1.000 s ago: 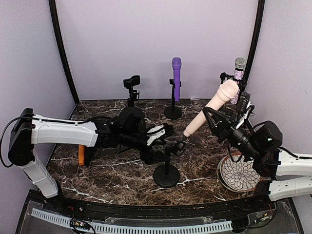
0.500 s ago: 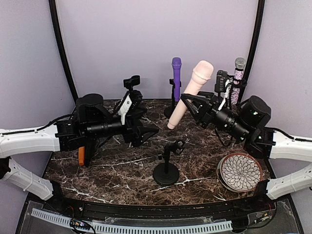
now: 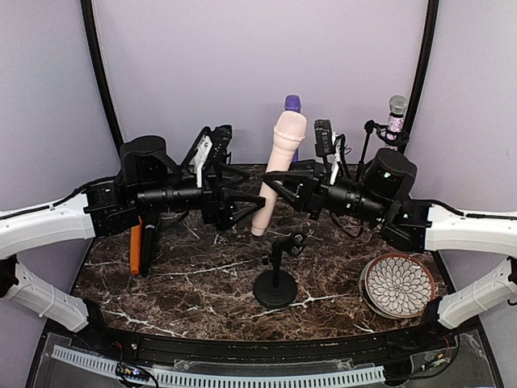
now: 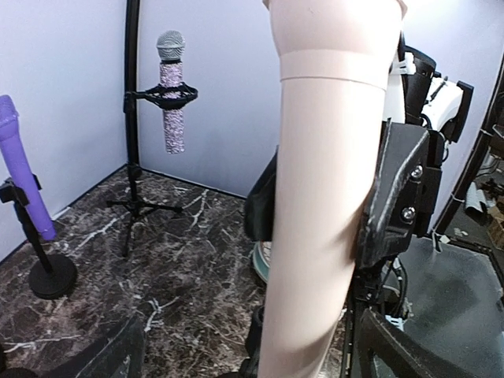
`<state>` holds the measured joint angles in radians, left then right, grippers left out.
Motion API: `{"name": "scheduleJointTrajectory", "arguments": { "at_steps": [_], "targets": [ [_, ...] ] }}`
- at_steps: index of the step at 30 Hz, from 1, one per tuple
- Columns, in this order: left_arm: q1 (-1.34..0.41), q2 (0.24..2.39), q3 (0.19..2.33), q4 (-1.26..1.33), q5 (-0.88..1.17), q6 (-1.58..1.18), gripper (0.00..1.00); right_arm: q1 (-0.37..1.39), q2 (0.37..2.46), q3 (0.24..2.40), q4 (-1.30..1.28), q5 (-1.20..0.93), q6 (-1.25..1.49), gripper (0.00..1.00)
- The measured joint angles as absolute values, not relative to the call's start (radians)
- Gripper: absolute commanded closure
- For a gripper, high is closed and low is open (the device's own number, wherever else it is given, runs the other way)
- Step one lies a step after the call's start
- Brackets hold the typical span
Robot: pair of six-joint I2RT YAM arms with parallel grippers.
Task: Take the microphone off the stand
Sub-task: Pass from the right arm to the left
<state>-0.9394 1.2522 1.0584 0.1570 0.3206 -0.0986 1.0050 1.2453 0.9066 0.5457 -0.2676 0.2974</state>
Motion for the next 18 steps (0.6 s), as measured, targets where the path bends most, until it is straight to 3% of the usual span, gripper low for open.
{"name": "scheduleJointTrajectory", "arguments": {
  "at_steps": [3,8,15,18],
  "targets": [
    [-0.939,1.292,1.086,0.139,0.384,-0.113,0.13,1.005,1.256,0.908,0.546,-0.289,0.305,1.0],
    [-0.939,1.332,1.1,0.127,0.453,-0.14,0.35,1.005,1.262,0.912,0.546,-0.321,0.313,1.0],
    [-0.939,1.355,1.112,0.124,0.511,-0.169,0.51,1.004,1.277,0.921,0.548,-0.354,0.316,1.0],
    [-0.94,1.355,1.112,0.13,0.528,-0.179,0.7,1.003,1.279,0.921,0.548,-0.358,0.317,1.0]
  ]
}}
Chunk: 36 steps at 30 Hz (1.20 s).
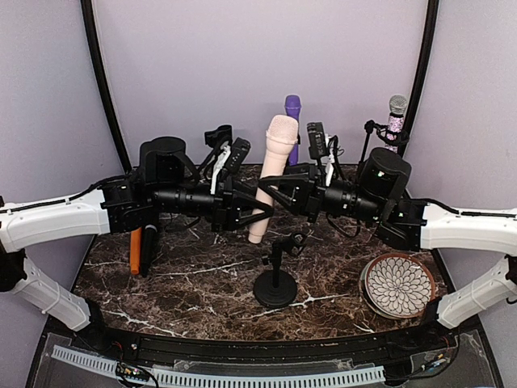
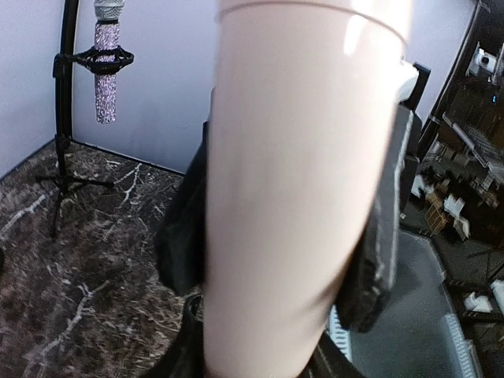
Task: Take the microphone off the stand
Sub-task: Pass from the right arm to the left, then place the microphone at the center of the board.
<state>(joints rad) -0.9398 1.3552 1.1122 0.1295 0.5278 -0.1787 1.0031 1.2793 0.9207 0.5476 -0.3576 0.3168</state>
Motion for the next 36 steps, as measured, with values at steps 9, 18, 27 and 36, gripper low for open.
{"name": "scheduleJointTrajectory", "arguments": {
  "at_steps": [9,18,27,36],
  "targets": [
    [-0.941,1.357,1.112,0.139,0.544,-0.174,0.92,1.001,1.27,0.906,0.559,-0.327,0.356,0.14],
    [-0.861,1.292,1.055,0.064,0.43,-0.264,0.95,0.989,1.136,0.803,0.559,-0.139,0.319,0.02],
    [-0.538,1.127,0.823,-0.201,0.16,-0.383,0.93,0.92,1.024,0.756,0.453,0.102,0.323,0.02],
    [-0.361,1.2,0.733,-0.393,0.041,-0.406,0.87,0.882,0.94,0.691,0.38,0.227,0.356,0.01]
  ]
}}
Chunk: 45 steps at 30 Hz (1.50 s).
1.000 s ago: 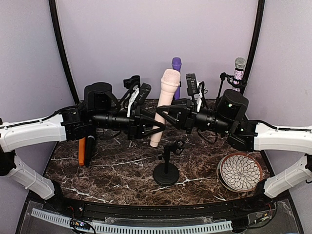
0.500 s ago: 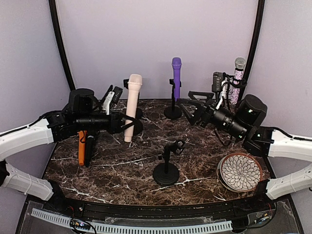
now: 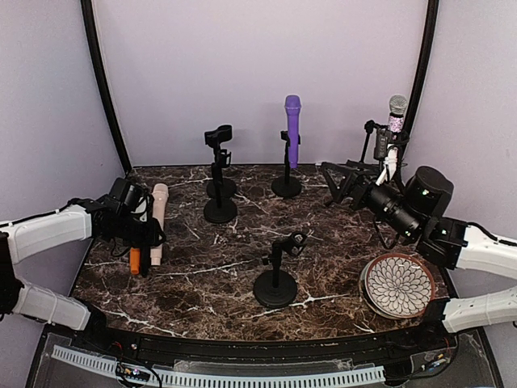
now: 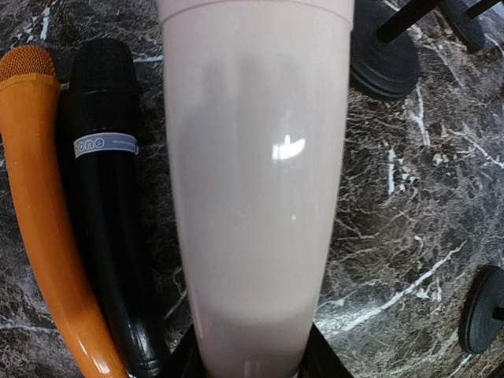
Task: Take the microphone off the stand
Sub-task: Place the microphone at the center of the board.
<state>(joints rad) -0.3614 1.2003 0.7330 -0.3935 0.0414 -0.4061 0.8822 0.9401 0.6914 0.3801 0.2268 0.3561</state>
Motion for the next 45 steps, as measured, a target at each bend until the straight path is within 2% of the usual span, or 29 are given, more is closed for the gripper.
{"name": "scheduleJointTrajectory", "arguments": {
  "at_steps": [7,19,21,29,31,45],
  "targets": [
    [-0.345,1.368,0.807,-0.455,-0.01,-0.353,0.84,0.88,0.919,0.672,0.357,0.248,0.377,0.01],
    [-0.345,1.497,0.824,-0.469,-0.023,-0.313,0.76,0.88,0.903,0.625,0.341,0.229,0.398,0.02],
    [-0.345,1.519,0.824,-0.469,-0.023,-0.313,0.73,0.88,0.903,0.624,0.34,0.227,0.402,0.02],
    [-0.345,1.553,0.845,-0.471,-0.021,-0.303,0.47,0.88,0.904,0.617,0.344,0.221,0.414,0.02],
    [-0.345,1.557,0.849,-0.47,-0.021,-0.299,0.43,0.88,0.905,0.615,0.343,0.221,0.421,0.02],
    [-0.345,1.536,0.898,-0.489,0.011,-0.295,0.42,0.88,0.907,0.615,0.344,0.221,0.426,0.02]
  ]
}}
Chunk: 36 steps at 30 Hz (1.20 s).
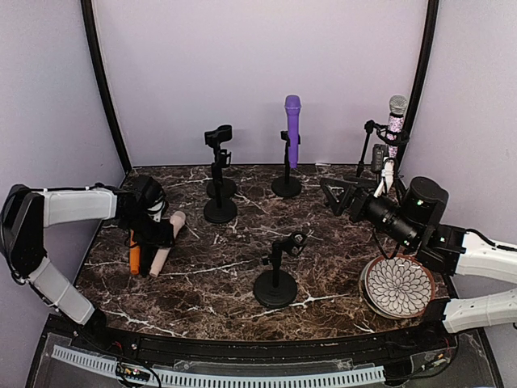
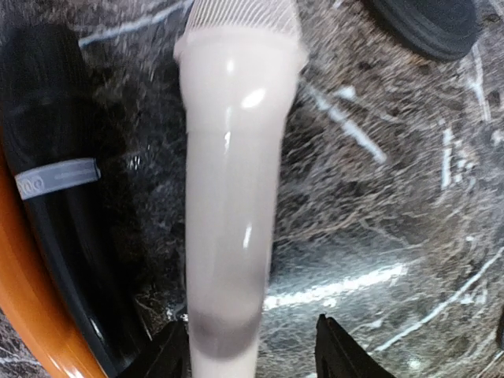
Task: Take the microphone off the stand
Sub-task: Place the microphone at the center of the board, then pick up the microphone stand at the center of the board.
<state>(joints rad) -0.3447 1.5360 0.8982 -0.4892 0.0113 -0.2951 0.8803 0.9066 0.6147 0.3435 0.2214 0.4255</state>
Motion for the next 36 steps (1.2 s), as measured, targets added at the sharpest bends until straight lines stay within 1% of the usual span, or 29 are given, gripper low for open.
{"name": "scheduleJointTrajectory", "arguments": {
  "at_steps": [5,9,14,17,20,23,26,32,36],
  "targets": [
    [-0.345,1.42,0.981,-0.495,0.072,-0.284,0.37,0.88,0.905,0.612,0.347,0.222,0.425,0.02],
    [-0.373,1.251,1.009,-0.429,0.146,-0.226,0.35,0.88,0.904,0.593,0.365,0.223,0.425,0.01],
    [-0.562,1.076,0.95,-0.208,0.292,-0.129,0.32,0.878,0.906,0.584,0.374,0.226,0.424,0.02],
    [-0.663,1.043,0.87,-0.038,0.408,-0.12,0.31,0.876,0.91,0.584,0.385,0.226,0.424,0.02],
    [-0.731,1.098,0.834,0.092,0.487,-0.119,0.32,0.876,0.921,0.584,0.39,0.226,0.425,0.02],
    [-0.801,1.226,0.858,0.154,0.53,-0.097,0.32,0.876,0.933,0.584,0.391,0.224,0.426,0.01],
    [-0.854,1.356,0.905,0.163,0.554,-0.057,0.33,0.876,0.933,0.584,0.392,0.219,0.432,0.01],
    [-0.901,1.543,1.008,0.155,0.577,0.042,0.36,0.876,0.906,0.584,0.397,0.214,0.45,0.01],
    [-0.903,1.563,1.019,0.156,0.58,0.053,0.36,0.876,0.892,0.583,0.396,0.214,0.451,0.02]
  ]
}}
